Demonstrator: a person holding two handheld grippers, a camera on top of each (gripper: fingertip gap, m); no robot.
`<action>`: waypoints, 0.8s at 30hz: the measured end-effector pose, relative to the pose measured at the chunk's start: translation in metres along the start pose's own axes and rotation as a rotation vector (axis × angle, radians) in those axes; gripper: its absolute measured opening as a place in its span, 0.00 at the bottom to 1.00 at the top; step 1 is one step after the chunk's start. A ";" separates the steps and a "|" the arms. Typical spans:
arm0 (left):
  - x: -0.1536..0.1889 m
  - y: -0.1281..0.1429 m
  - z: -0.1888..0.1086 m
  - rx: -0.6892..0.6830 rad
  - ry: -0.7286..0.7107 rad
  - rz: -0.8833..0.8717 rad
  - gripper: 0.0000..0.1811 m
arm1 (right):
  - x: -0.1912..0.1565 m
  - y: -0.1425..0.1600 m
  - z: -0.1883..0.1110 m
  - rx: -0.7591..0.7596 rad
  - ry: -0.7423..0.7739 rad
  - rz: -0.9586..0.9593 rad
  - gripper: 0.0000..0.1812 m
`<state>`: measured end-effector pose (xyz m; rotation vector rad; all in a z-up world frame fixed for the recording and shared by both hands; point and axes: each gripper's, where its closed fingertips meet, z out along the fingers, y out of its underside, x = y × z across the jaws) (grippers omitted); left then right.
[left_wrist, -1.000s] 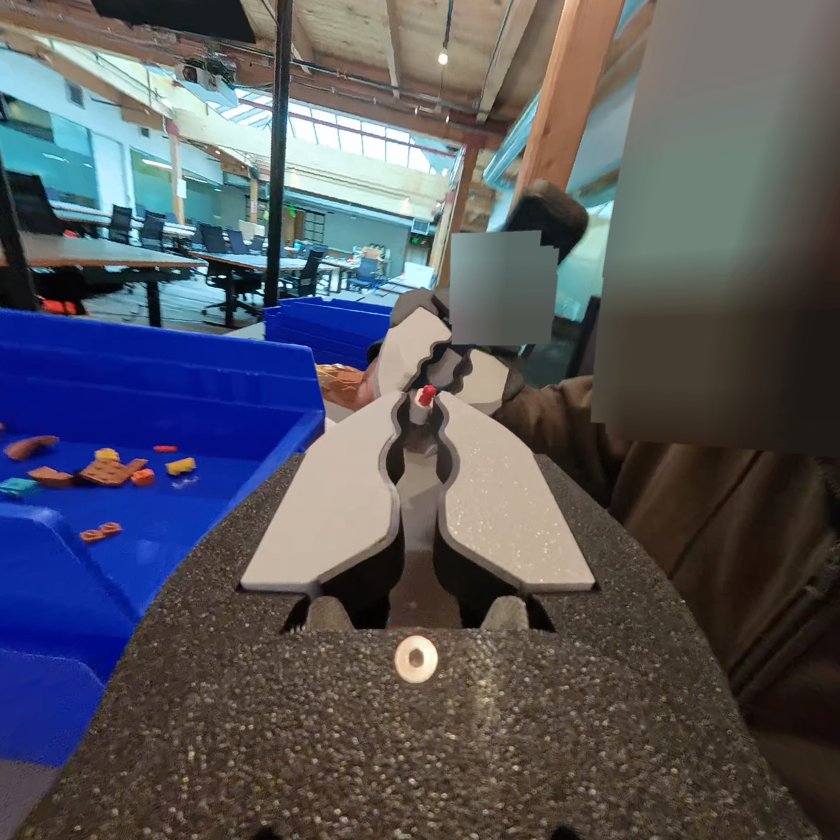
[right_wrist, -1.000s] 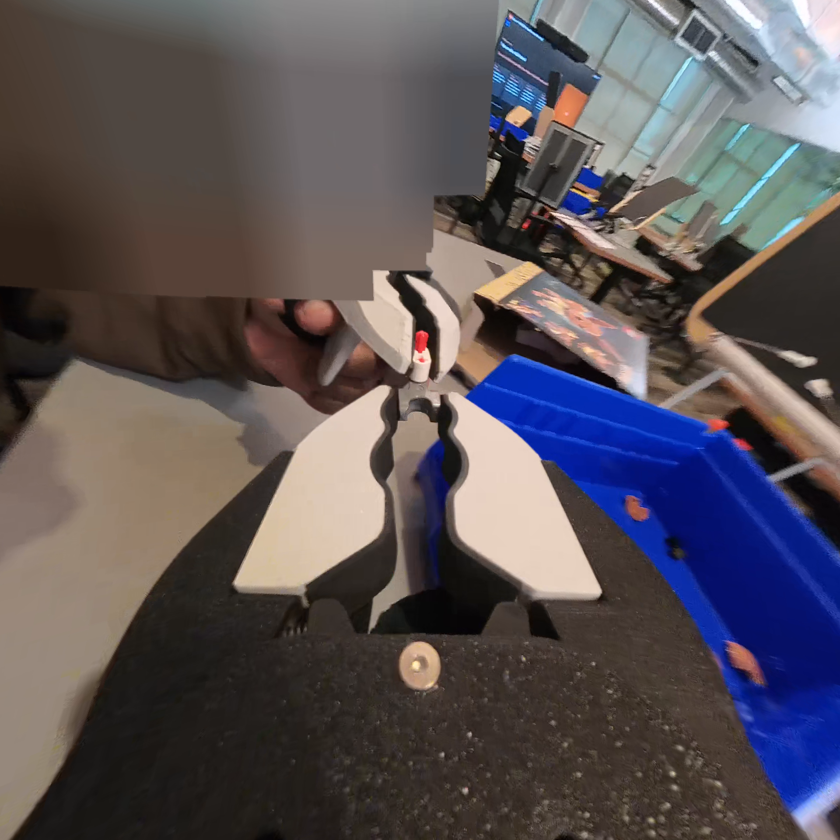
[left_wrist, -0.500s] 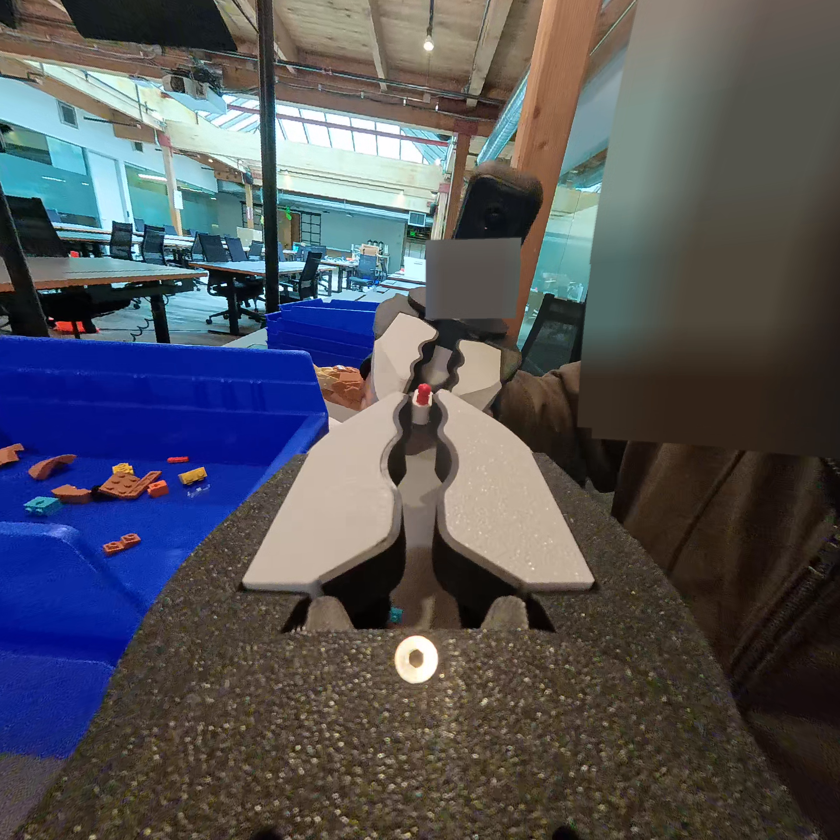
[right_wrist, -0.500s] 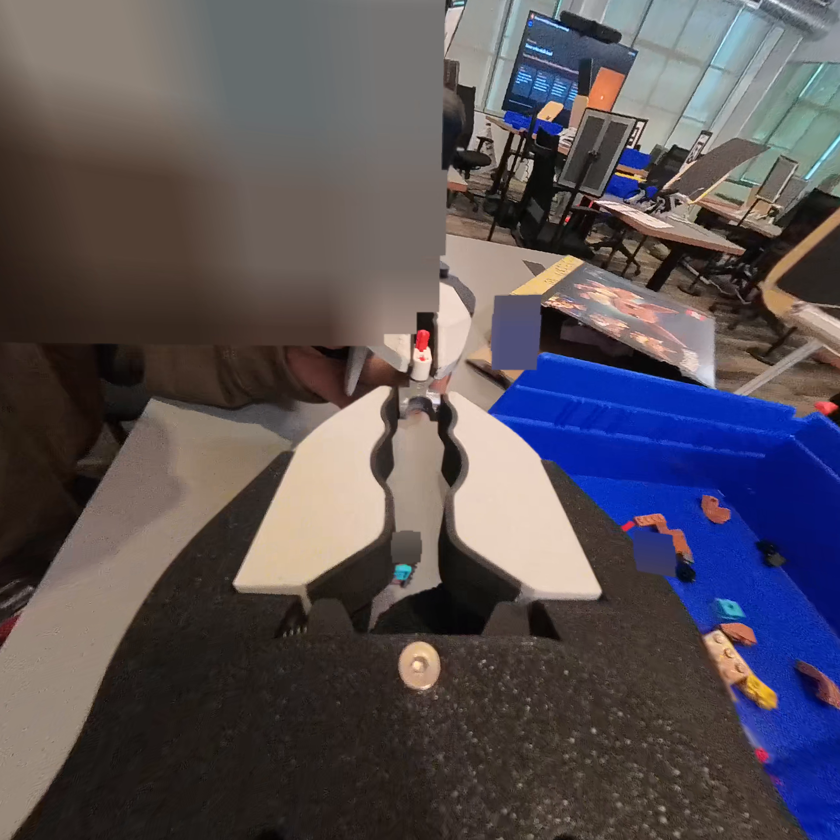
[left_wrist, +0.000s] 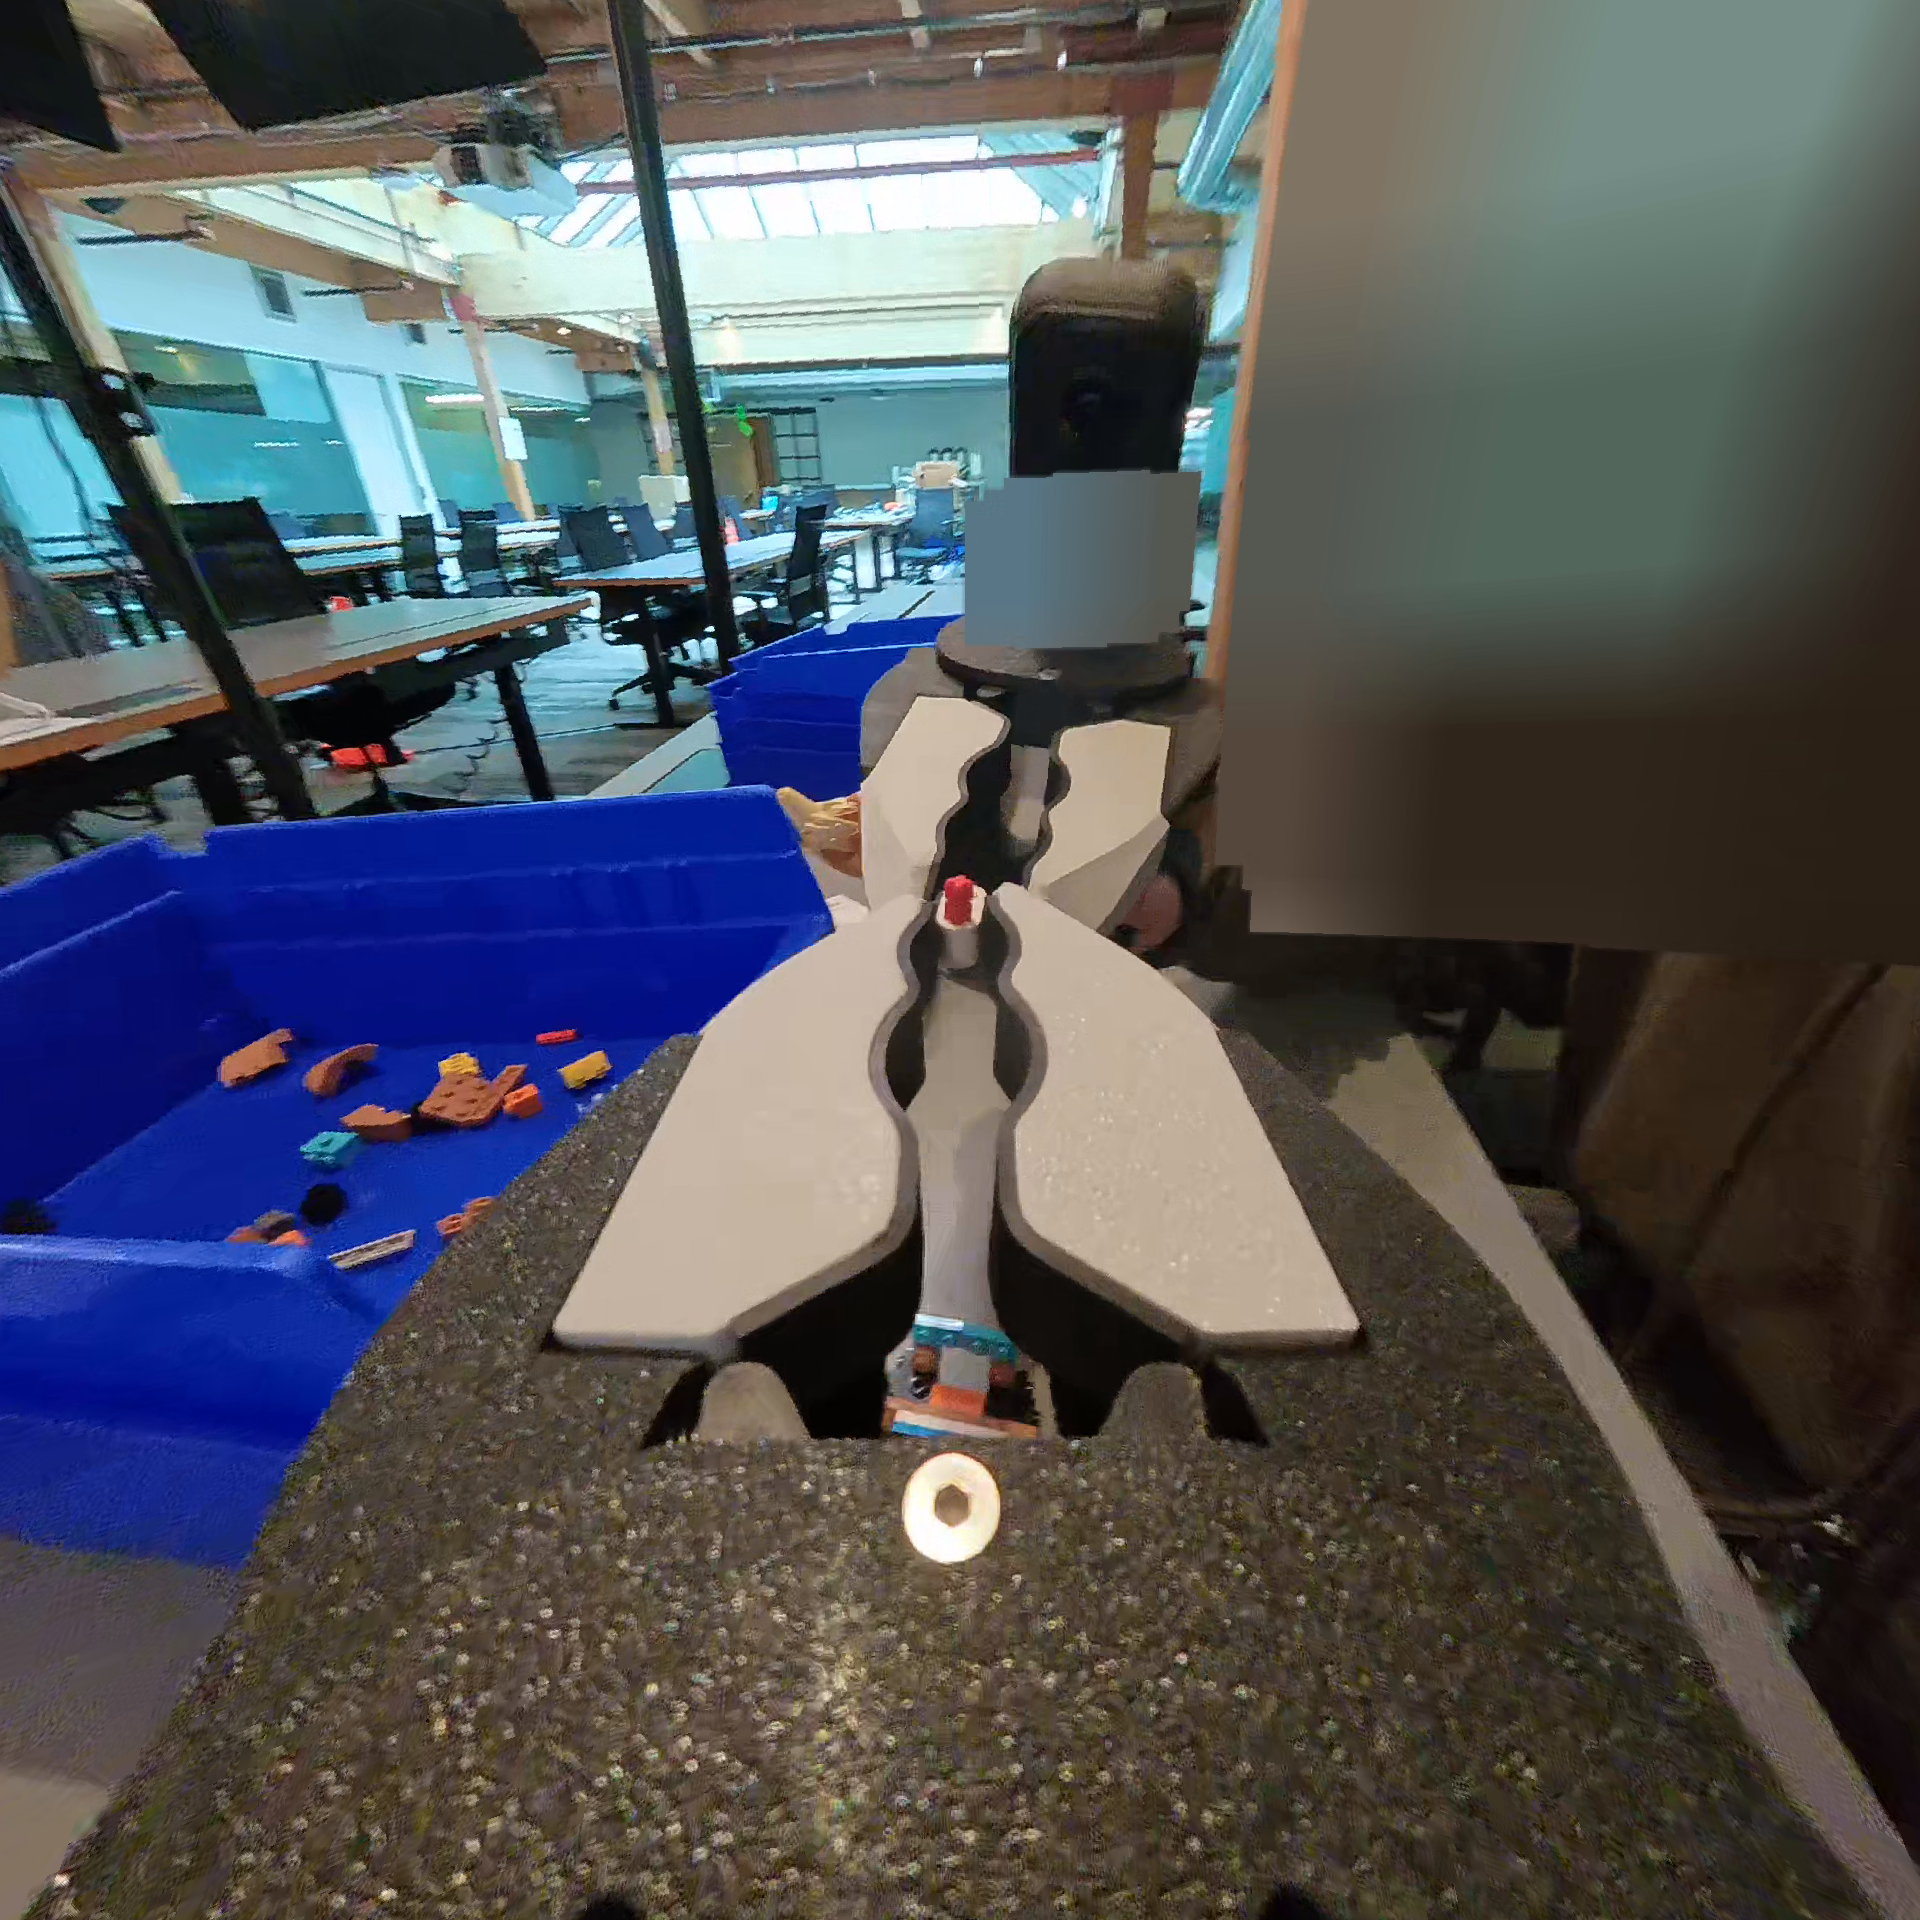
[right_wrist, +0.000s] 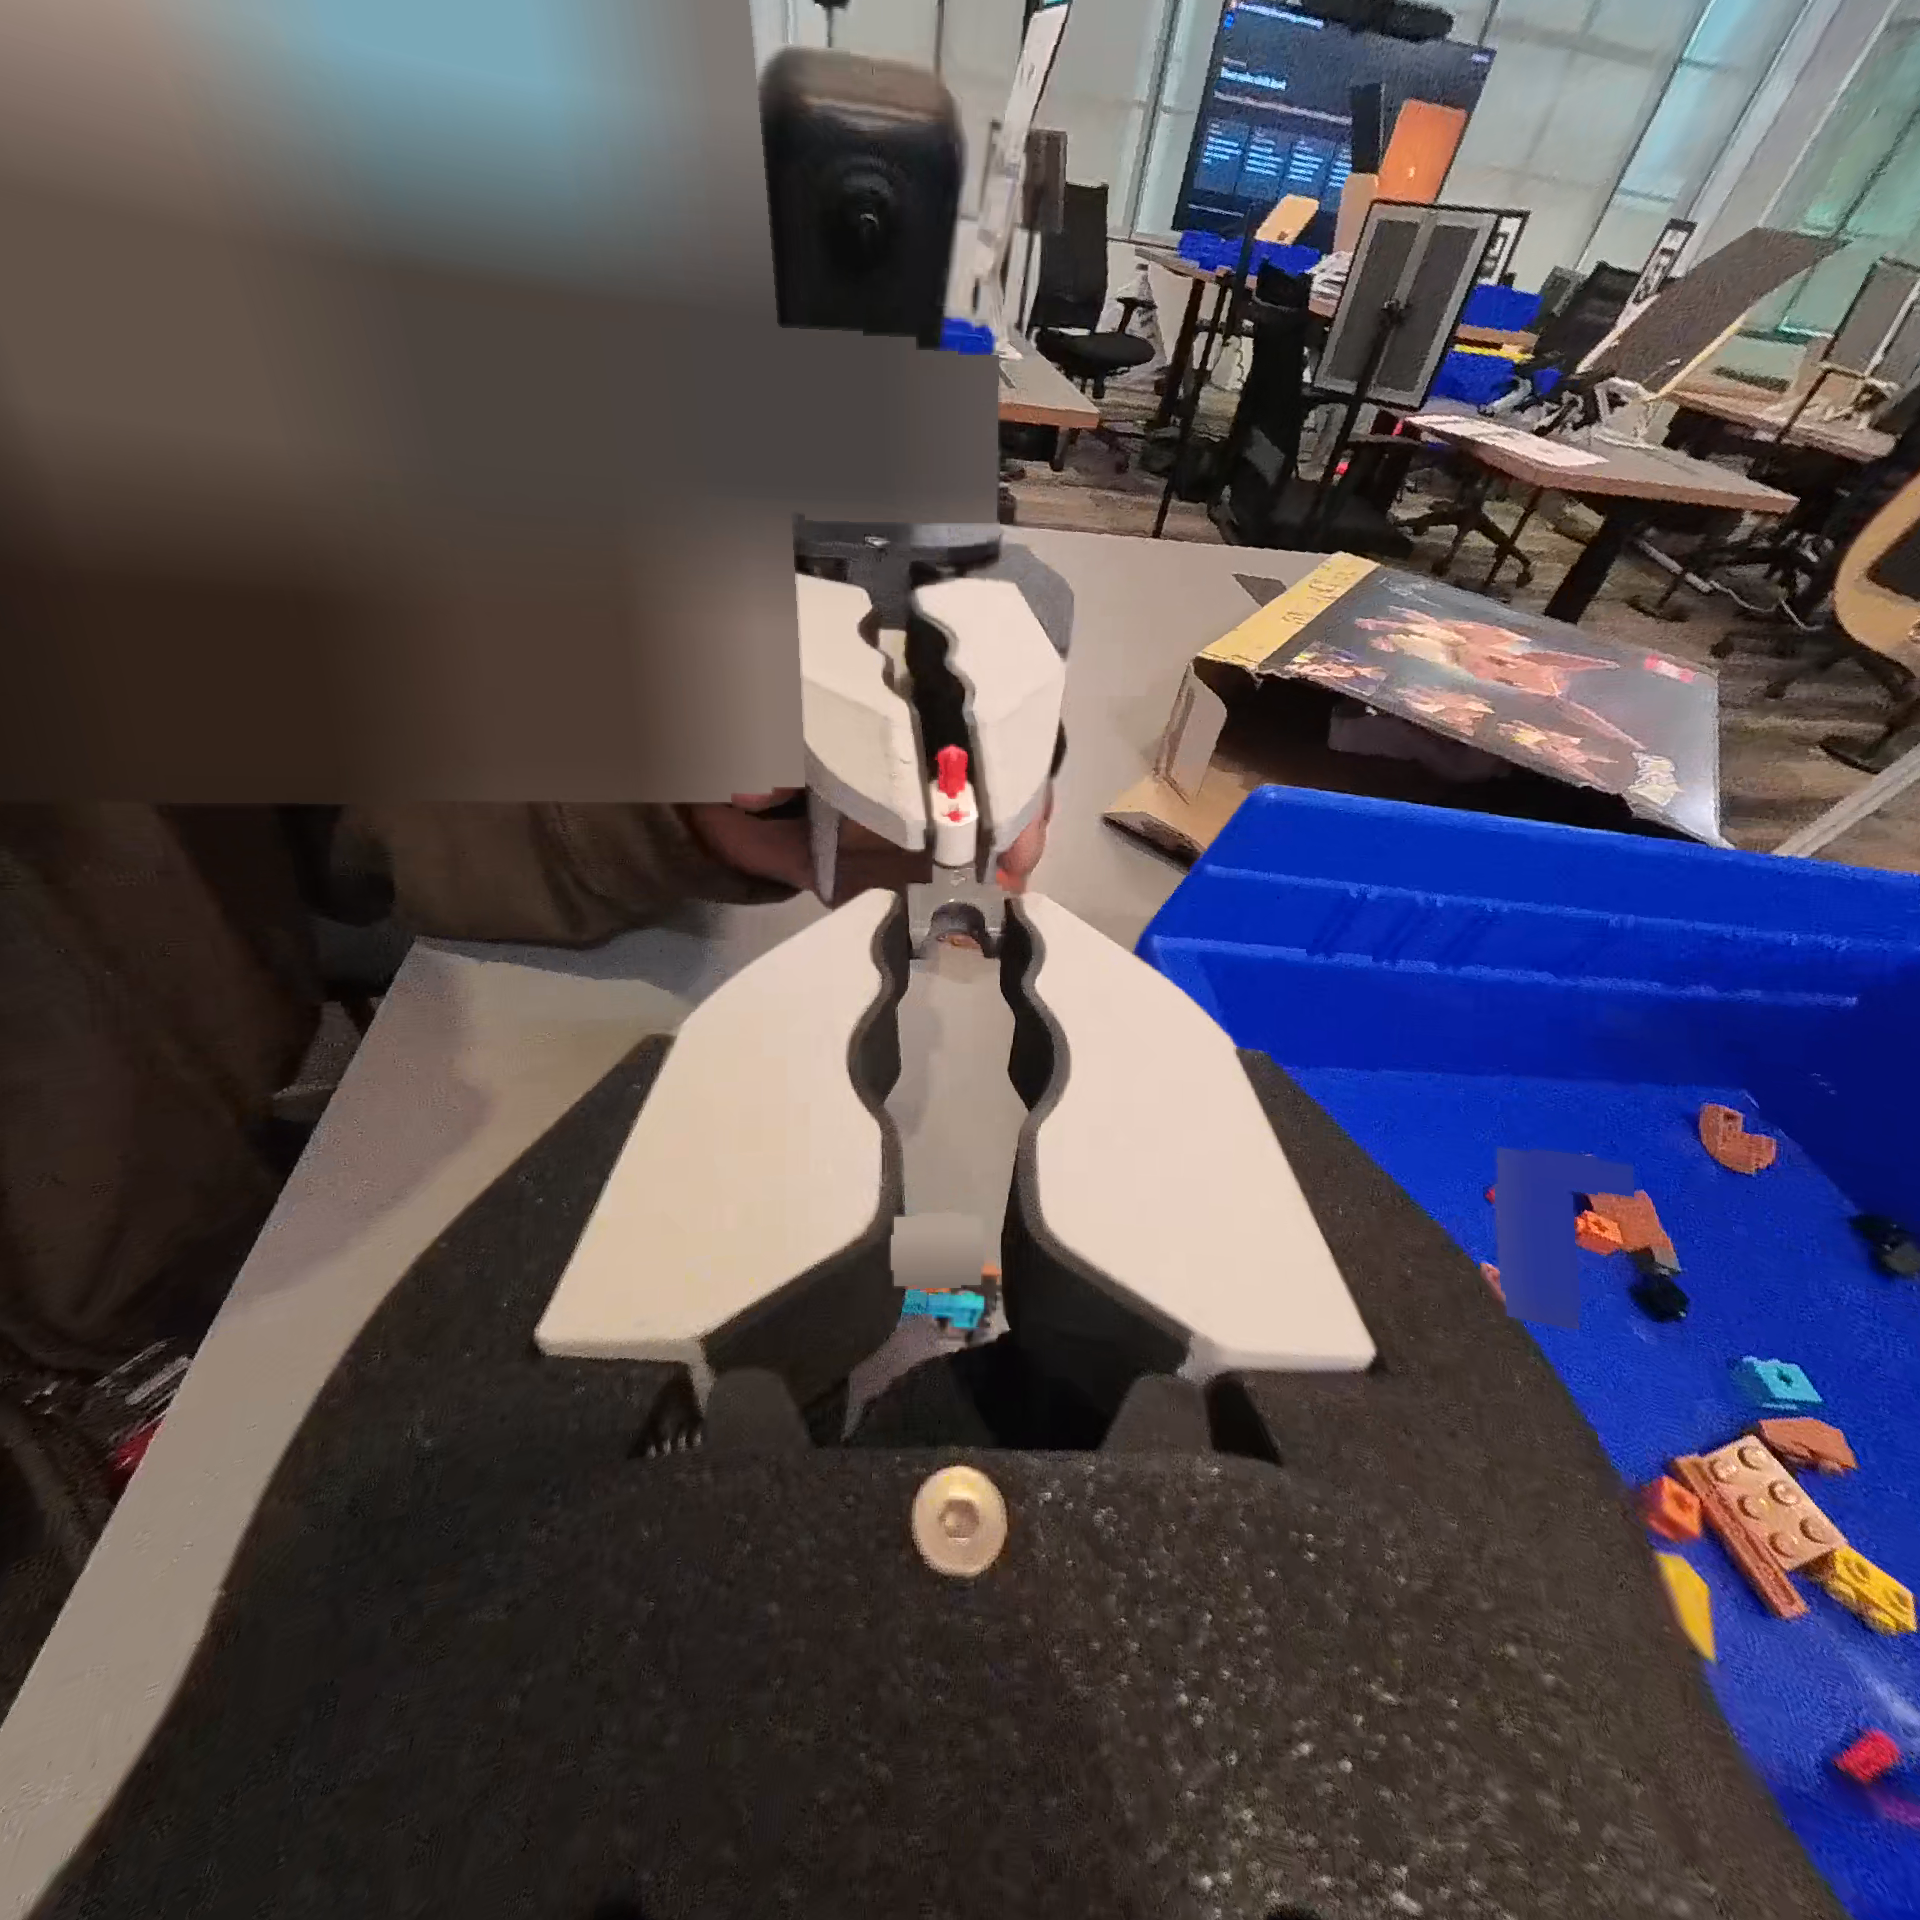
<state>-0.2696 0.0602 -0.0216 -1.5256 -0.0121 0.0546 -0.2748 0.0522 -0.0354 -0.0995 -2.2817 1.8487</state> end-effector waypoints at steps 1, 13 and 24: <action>-0.004 0.002 0.001 -0.017 -0.042 0.036 0.05 | 0.004 0.002 0.000 0.003 0.016 0.016 0.10; -0.037 -0.006 -0.011 0.243 -0.084 -0.311 0.09 | 0.022 -0.010 0.003 0.387 -0.036 0.441 0.09; -0.023 0.003 -0.001 0.236 -0.009 -0.321 0.04 | 0.017 0.000 0.015 0.389 -0.005 0.454 0.10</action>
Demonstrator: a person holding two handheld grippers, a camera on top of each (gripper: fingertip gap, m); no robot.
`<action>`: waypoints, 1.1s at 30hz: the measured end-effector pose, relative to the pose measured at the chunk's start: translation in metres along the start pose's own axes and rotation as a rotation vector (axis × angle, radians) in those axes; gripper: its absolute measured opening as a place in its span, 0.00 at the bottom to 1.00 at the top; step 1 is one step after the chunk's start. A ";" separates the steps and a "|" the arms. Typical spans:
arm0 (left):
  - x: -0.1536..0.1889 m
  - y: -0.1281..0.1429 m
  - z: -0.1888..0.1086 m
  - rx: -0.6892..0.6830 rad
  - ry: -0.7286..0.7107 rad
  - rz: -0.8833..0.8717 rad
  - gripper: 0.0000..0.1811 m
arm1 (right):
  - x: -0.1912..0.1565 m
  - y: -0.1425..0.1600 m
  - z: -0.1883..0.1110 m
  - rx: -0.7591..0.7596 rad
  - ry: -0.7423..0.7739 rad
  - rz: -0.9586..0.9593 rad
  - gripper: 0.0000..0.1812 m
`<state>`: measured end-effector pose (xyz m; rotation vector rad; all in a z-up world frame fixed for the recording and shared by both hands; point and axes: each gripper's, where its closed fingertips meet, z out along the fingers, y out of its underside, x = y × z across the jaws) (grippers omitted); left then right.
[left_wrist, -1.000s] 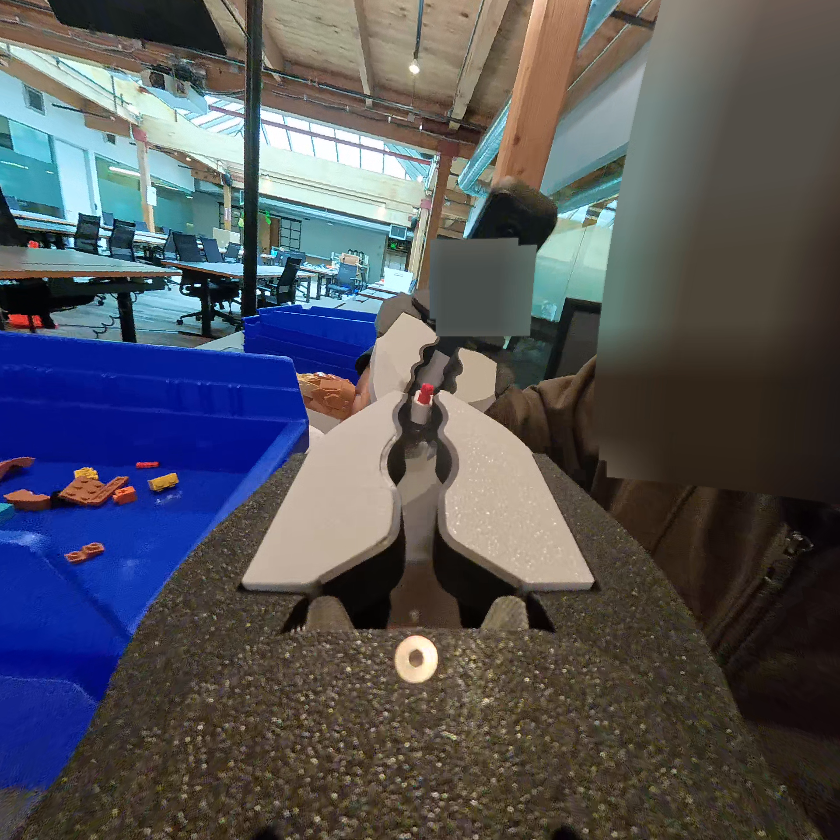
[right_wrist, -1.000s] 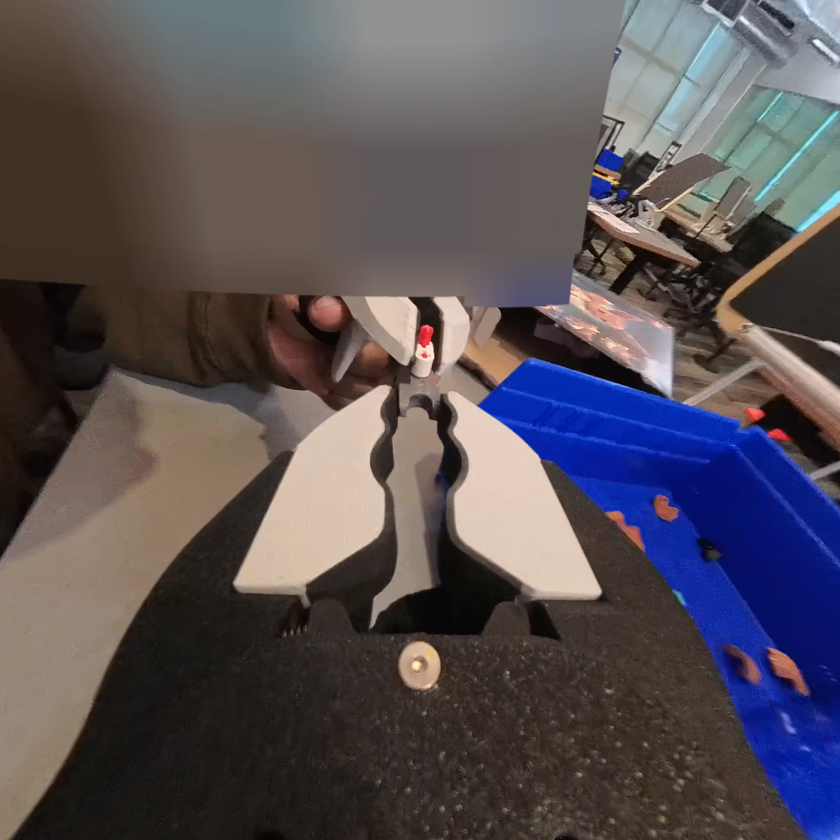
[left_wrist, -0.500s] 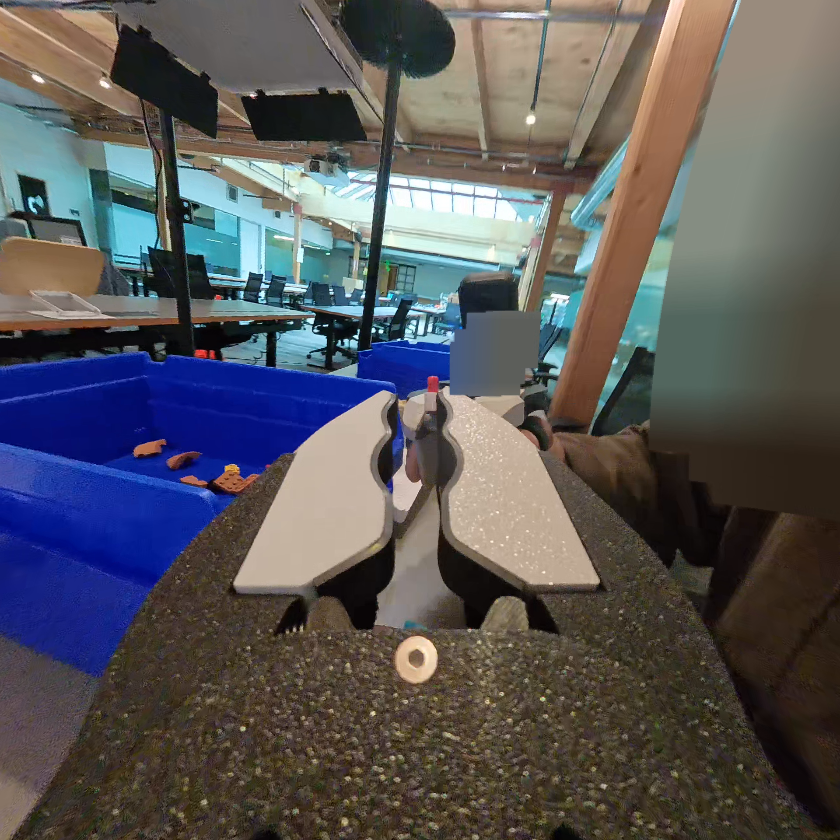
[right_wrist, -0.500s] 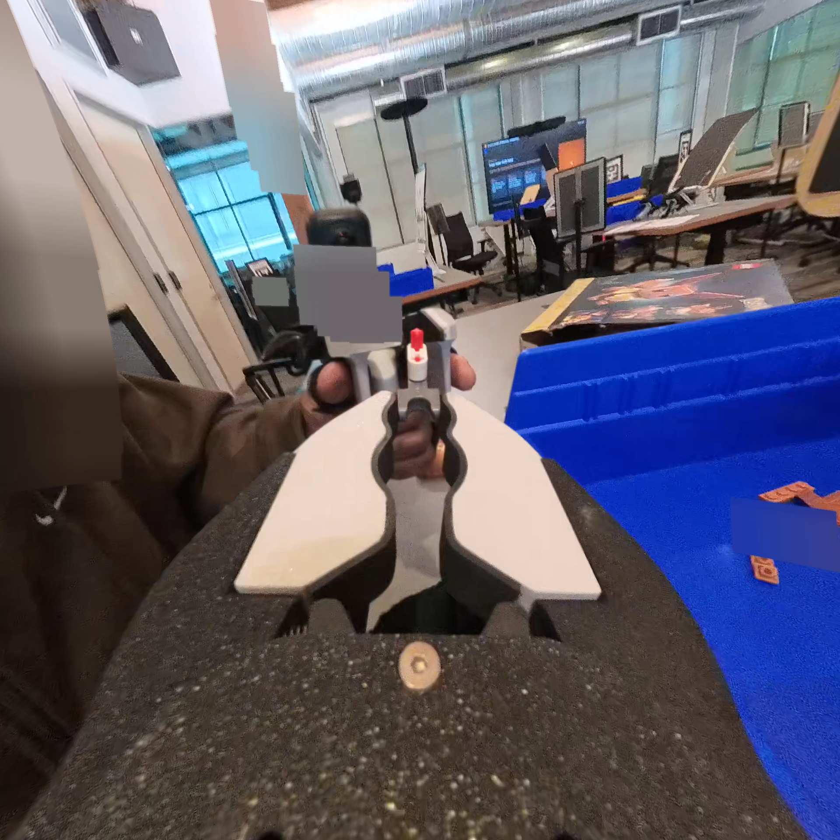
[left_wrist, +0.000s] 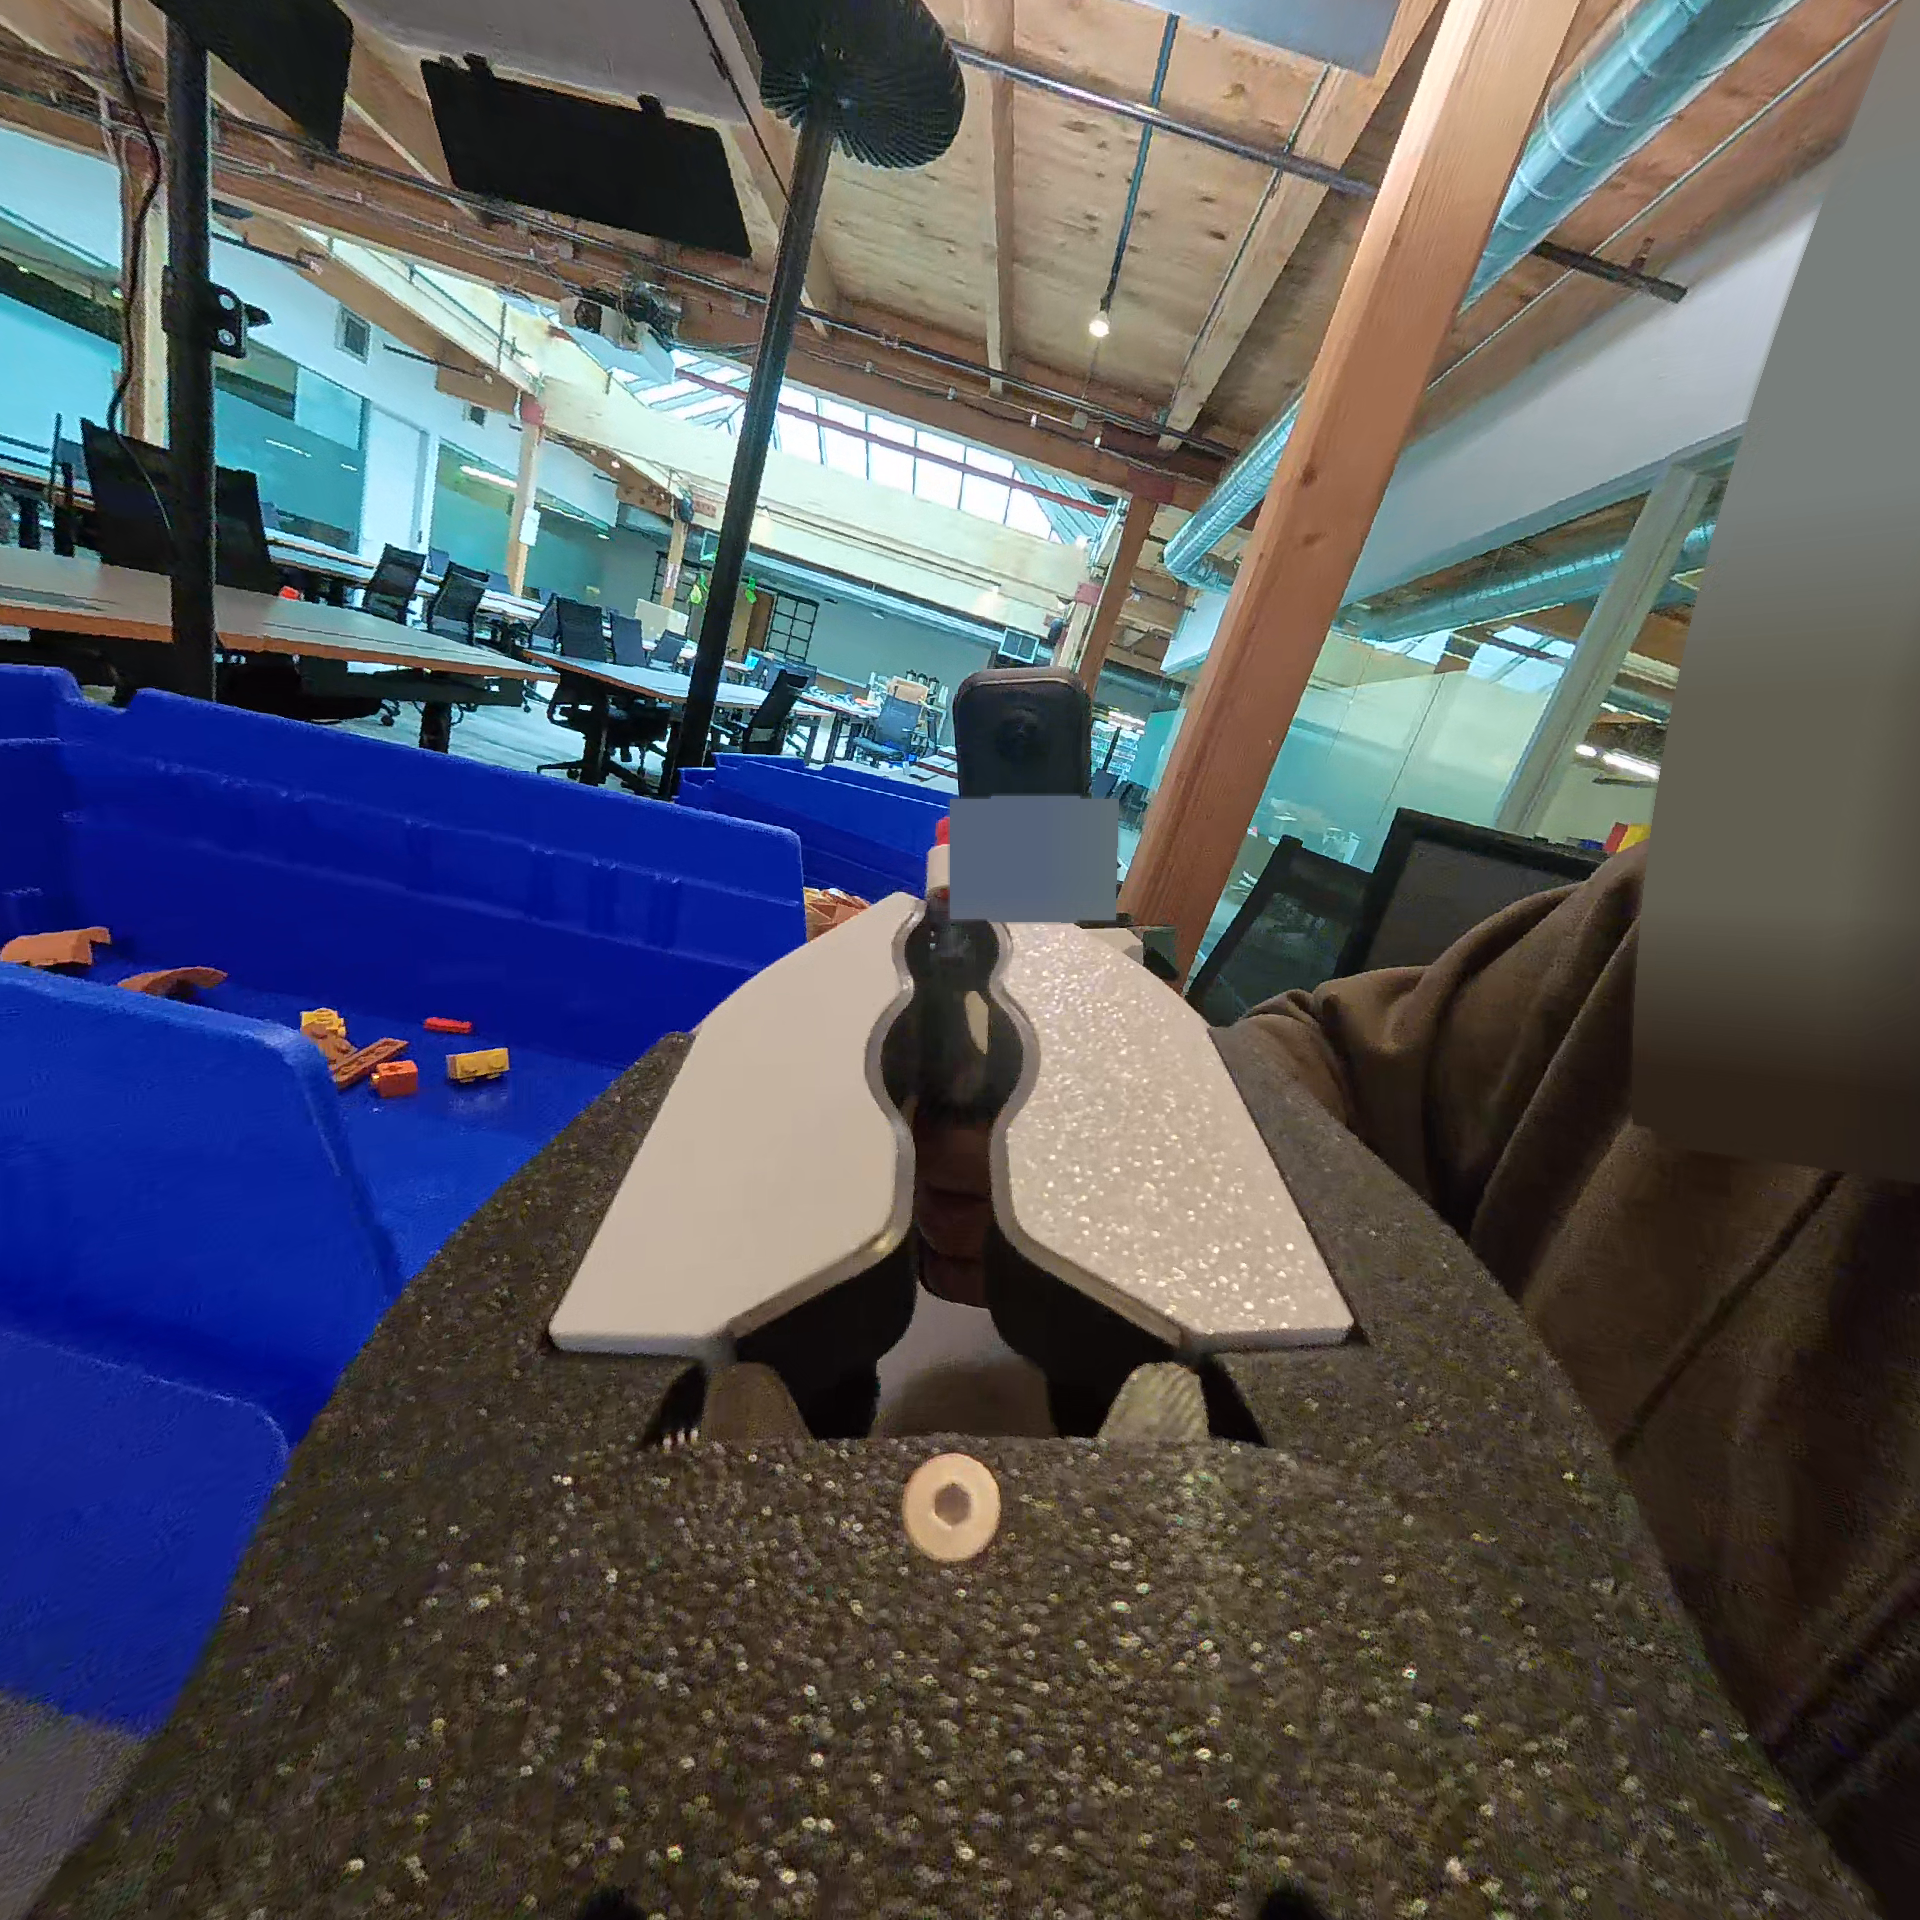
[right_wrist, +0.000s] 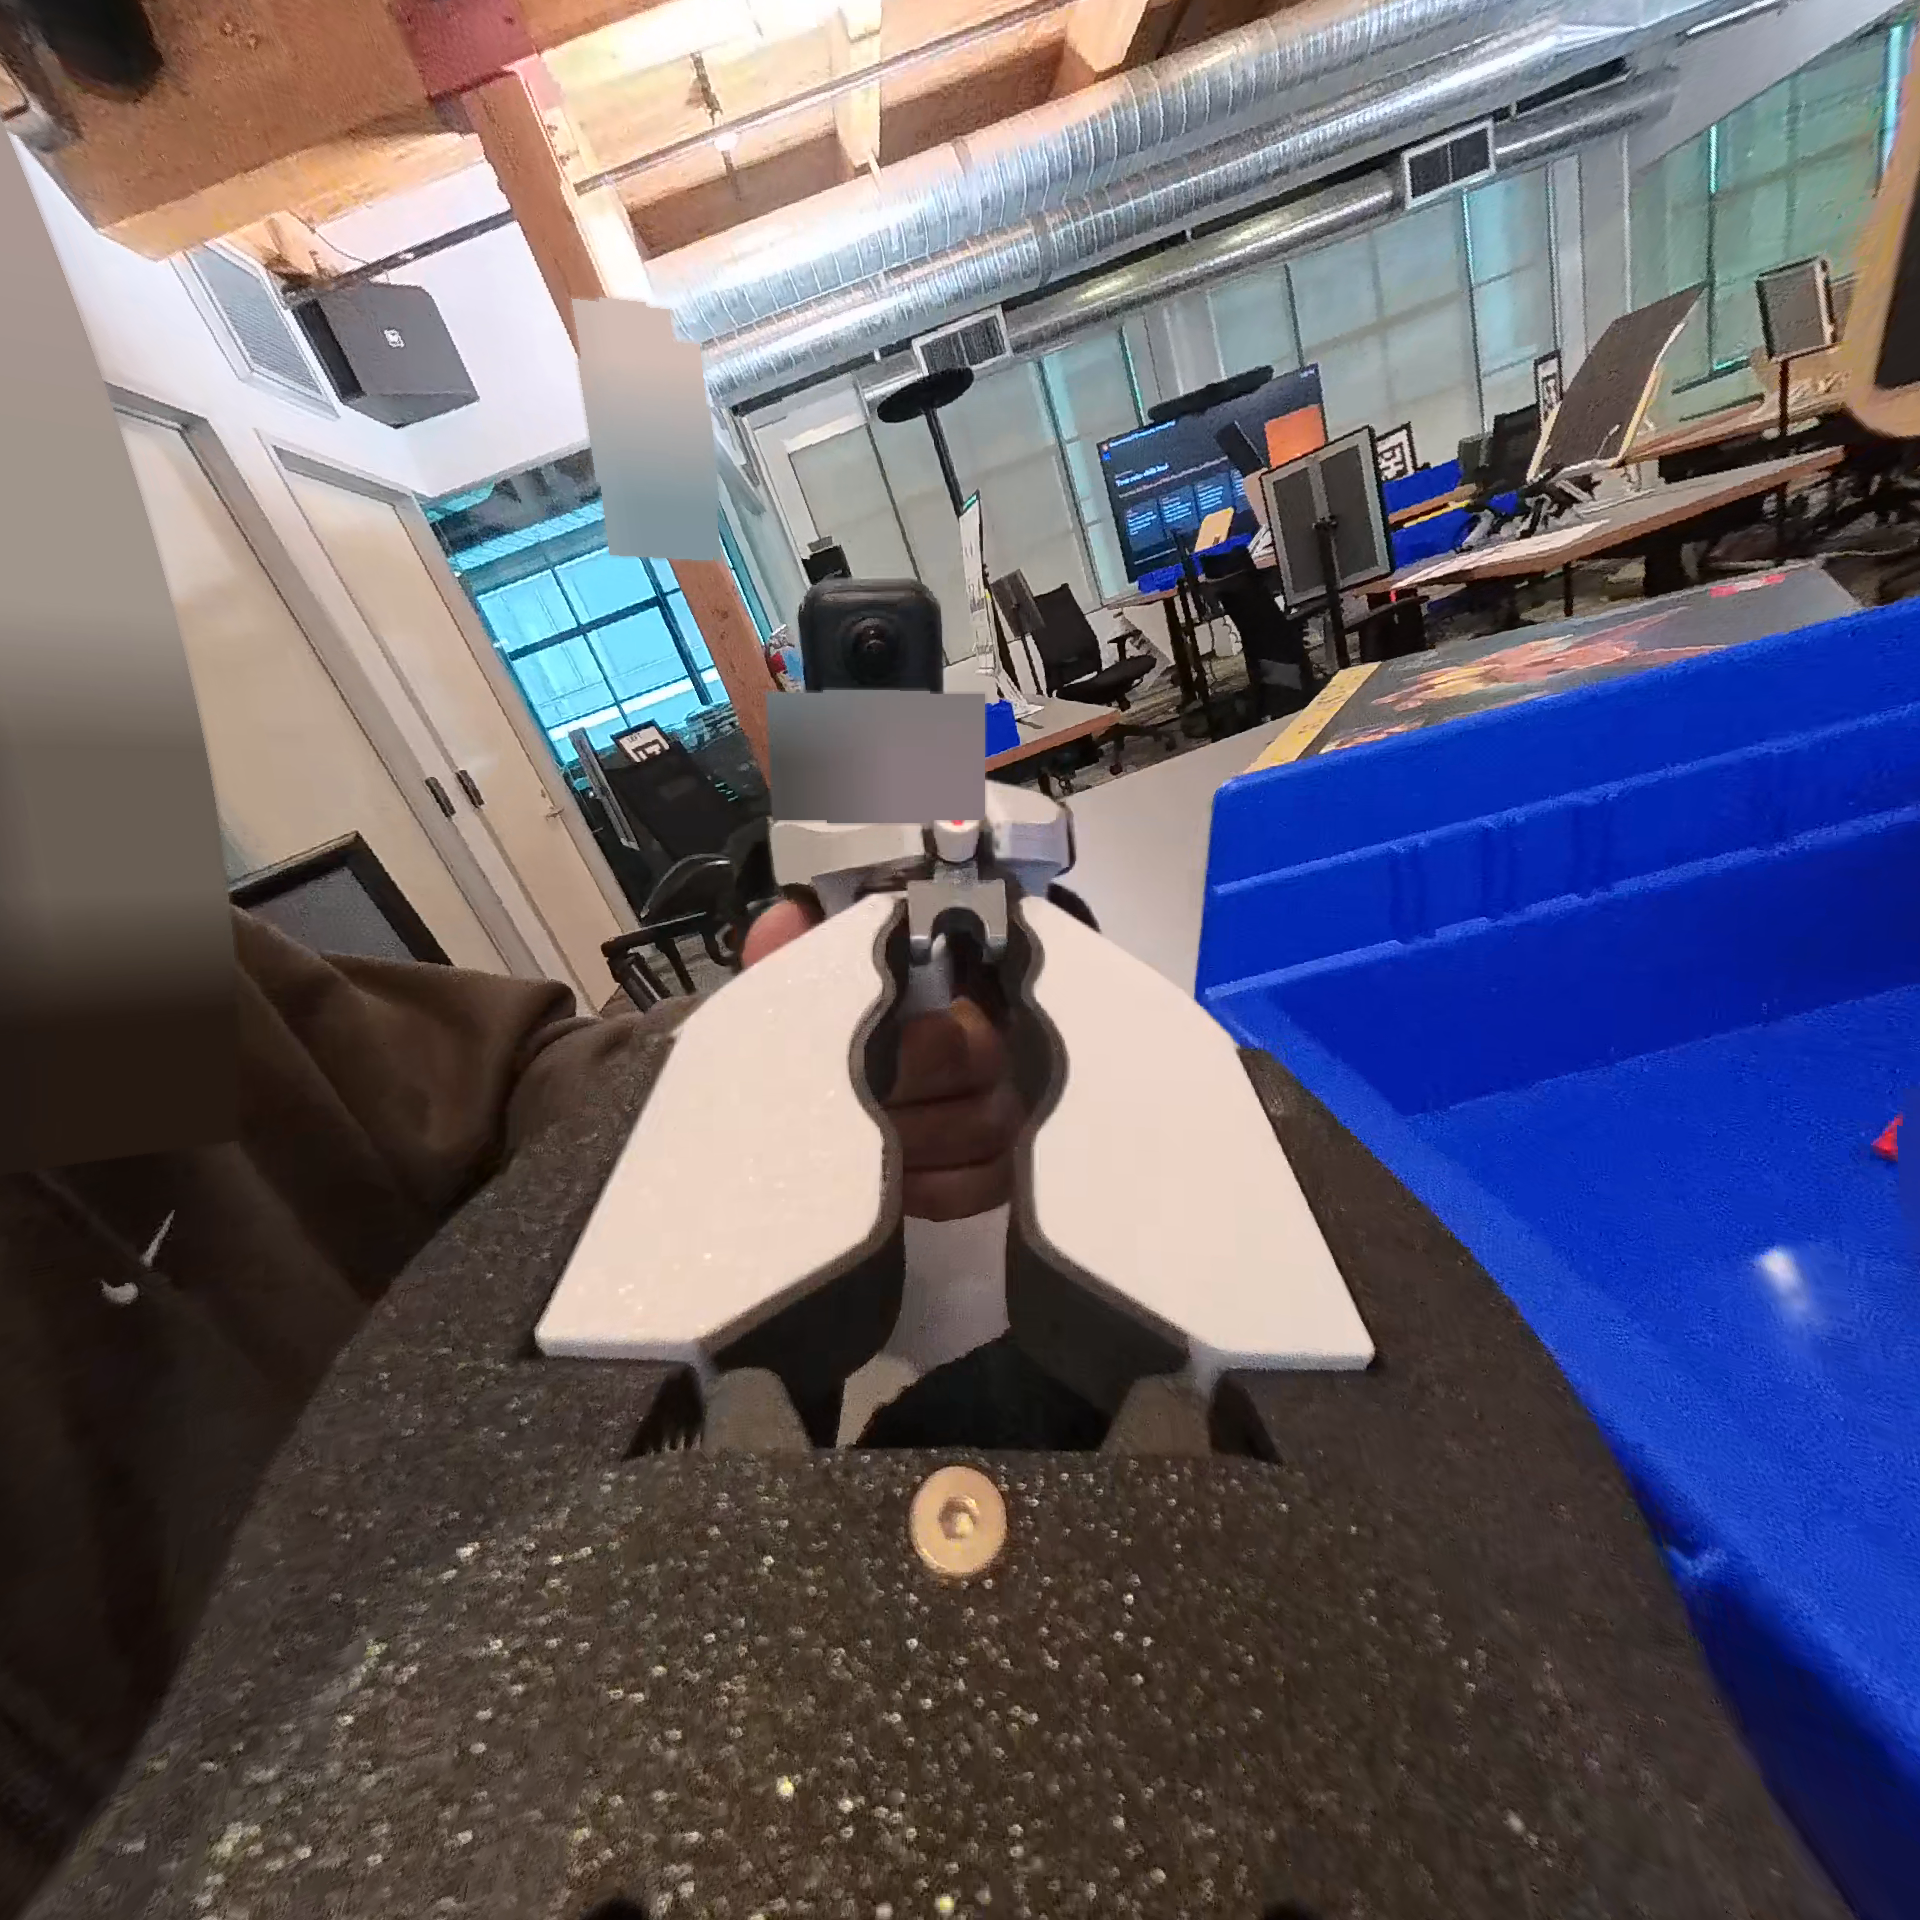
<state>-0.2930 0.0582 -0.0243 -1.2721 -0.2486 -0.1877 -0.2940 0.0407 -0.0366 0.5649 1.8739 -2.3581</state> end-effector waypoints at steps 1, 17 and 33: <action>0.000 0.000 0.000 -0.011 -0.002 0.018 0.04 | 0.000 0.002 0.001 -0.012 0.005 -0.016 0.10; 0.010 0.025 -0.020 -0.386 0.116 -0.205 0.04 | -0.001 0.007 -0.017 -0.428 0.133 -1.085 0.21; 0.000 0.067 -0.013 -0.629 -0.005 -0.147 0.04 | 0.011 0.050 -0.020 -0.668 0.146 -1.516 0.09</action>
